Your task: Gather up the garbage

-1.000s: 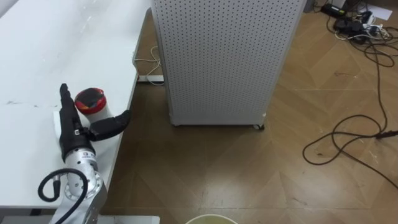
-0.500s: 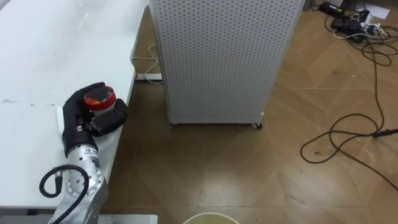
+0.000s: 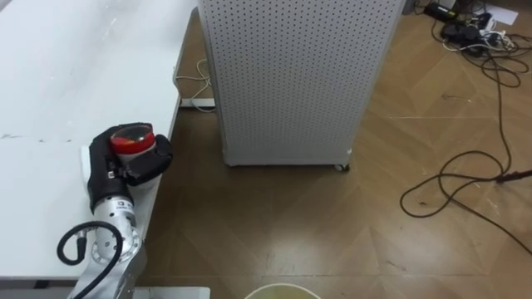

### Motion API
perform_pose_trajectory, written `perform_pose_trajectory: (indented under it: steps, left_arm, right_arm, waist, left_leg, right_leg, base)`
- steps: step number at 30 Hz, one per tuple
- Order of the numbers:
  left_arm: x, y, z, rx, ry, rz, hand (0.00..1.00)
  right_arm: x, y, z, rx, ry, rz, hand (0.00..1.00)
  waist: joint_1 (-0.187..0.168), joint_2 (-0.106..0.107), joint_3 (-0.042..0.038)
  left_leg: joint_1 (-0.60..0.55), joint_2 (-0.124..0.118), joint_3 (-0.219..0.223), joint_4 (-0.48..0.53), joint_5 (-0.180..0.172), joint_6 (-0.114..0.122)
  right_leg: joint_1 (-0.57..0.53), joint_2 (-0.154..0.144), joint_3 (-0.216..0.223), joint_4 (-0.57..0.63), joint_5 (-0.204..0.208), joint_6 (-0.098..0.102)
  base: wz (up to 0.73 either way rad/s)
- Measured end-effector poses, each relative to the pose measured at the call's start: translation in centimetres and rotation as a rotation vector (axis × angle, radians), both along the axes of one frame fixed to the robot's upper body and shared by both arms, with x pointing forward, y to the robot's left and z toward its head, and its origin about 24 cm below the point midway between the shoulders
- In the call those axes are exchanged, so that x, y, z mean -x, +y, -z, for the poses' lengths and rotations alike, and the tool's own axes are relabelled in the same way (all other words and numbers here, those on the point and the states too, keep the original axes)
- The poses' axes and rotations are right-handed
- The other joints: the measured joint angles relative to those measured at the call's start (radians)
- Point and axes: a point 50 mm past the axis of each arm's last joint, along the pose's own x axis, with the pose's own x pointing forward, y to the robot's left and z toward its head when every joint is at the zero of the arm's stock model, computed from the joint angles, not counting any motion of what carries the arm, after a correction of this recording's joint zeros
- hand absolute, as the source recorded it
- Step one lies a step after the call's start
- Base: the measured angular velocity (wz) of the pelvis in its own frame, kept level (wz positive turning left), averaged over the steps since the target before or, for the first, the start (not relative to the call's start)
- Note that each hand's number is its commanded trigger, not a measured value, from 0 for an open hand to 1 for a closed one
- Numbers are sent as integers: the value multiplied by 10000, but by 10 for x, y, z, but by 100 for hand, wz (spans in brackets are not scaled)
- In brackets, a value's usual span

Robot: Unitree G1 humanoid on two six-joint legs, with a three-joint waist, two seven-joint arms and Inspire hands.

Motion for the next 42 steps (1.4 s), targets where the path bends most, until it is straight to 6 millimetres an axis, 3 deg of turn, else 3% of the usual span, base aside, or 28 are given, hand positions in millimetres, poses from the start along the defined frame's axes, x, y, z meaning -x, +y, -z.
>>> perform_pose_trajectory:
  steps: [6, 12, 20, 23, 29, 42]
  left_arm:
    - [-2, -16, 2, 702, -51, 682, 100]
    - [-3, -48, 5, 873, 8, 2508, 100]
    - [19, -100, 23, 1387, 409, 5515, 100]
    - [32, -107, 39, 2306, 910, 6142, 100]
    - [49, -110, 61, 3116, 1855, 6887, 100]
    - [92, -115, 106, 2911, 4141, 9122, 100]
  right_arm:
    - [-10, -3, 0, 408, 15, -97, 100]
    - [-30, -4, -8, 542, -371, -214, 100]
    - [-41, -9, -11, 812, -436, -85, 100]
    - [-50, -10, -15, 889, -590, -105, 100]
    - [-69, -9, -26, 902, -1105, -146, 100]
    - [-73, -3, -28, 604, -1102, -585, 100]
  waist:
    - [57, 1, 0]
    - [118, 5, 0]
    - [491, 42, 14]
    - [694, 41, 15]
    - [693, 14, 27]
    - [694, -33, 61]
  left_leg:
    - [-38, -5, 3, -16, 6, 9]
    - [-9, 2, 169, -14, 12, 19]
    - [-142, 11, 327, -6, 15, 25]
    - [-183, 23, 511, -18, 19, 32]
    - [-634, 6, 590, 147, 46, 76]
    - [-1095, 14, 759, 370, 38, 100]
  right_leg:
    - [-37, -7, -22, 15, 4, 1]
    - [-108, -24, 65, 139, 4, 1]
    - [-435, -91, -145, 330, 22, -28]
    - [-613, -106, -157, 421, 39, -57]
    - [-1174, -168, -152, 726, 54, -85]
    - [-1735, -218, -96, 938, 77, -125]
  base:
    - [0]
    - [-7]
    - [-7]
    - [-21]
    - [-4]
    - [-4]
